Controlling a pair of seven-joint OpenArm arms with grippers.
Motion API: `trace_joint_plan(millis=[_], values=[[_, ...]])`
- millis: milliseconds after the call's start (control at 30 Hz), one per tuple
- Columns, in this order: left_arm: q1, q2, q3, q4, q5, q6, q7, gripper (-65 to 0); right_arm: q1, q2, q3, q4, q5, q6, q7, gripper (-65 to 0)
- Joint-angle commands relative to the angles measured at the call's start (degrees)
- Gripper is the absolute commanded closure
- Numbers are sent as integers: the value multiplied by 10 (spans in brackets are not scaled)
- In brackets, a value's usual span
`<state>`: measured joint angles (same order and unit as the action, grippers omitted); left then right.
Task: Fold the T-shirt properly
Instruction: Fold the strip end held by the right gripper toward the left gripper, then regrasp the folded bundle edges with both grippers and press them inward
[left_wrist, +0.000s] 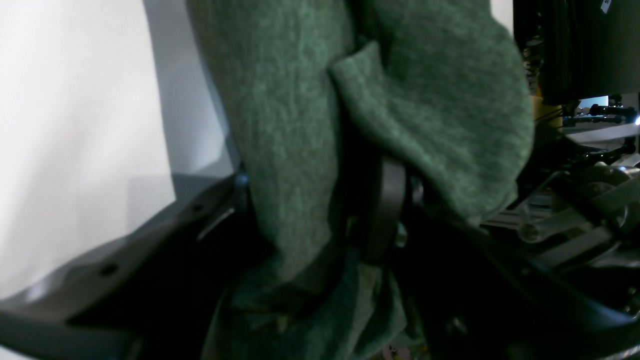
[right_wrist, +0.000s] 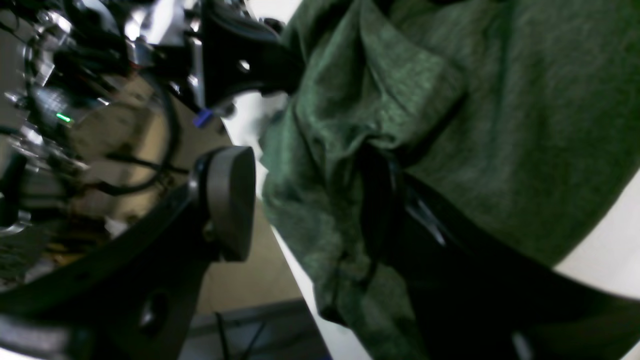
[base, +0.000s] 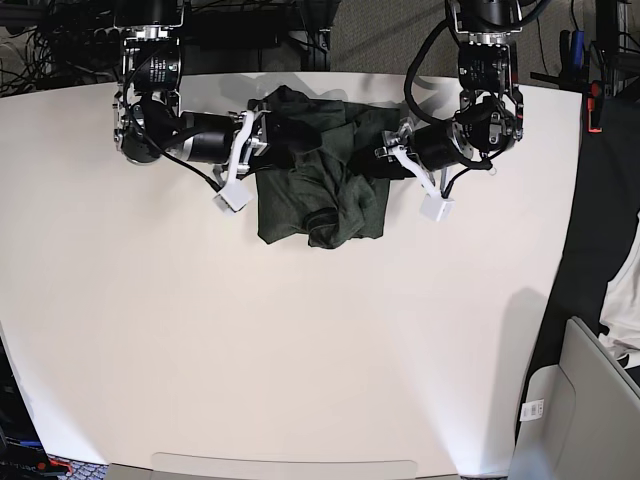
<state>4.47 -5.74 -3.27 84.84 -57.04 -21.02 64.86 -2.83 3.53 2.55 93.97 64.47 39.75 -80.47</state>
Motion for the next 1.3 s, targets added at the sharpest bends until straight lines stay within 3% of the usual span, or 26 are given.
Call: trace_joint_plan(millis=[0, 400, 600, 867, 1100, 1267], values=[[-2, -3, -1, 2, 15, 6, 9, -274, 15, -5, -16, 8, 10, 3, 5, -303], [1, -12, -1, 3, 19, 7, 9, -274, 126, -33, -196, -73, -6, 3, 5, -303], [-1, -26, -2, 8, 16, 7, 9, -274, 166, -34, -251, -86, -6, 3, 5, -303], [-2, -34, -3, 80, 15, 7, -3, -277, 172, -30, -254, -86, -7, 3, 5, -303], [1, -30, -108, 82, 14, 4, -1, -277, 158, -30, -218, -61, 0, 3, 5, -303], [22, -30, -133, 138, 14, 4, -2, -276, 154, -30, -189, -39, 2, 3, 5, -303]])
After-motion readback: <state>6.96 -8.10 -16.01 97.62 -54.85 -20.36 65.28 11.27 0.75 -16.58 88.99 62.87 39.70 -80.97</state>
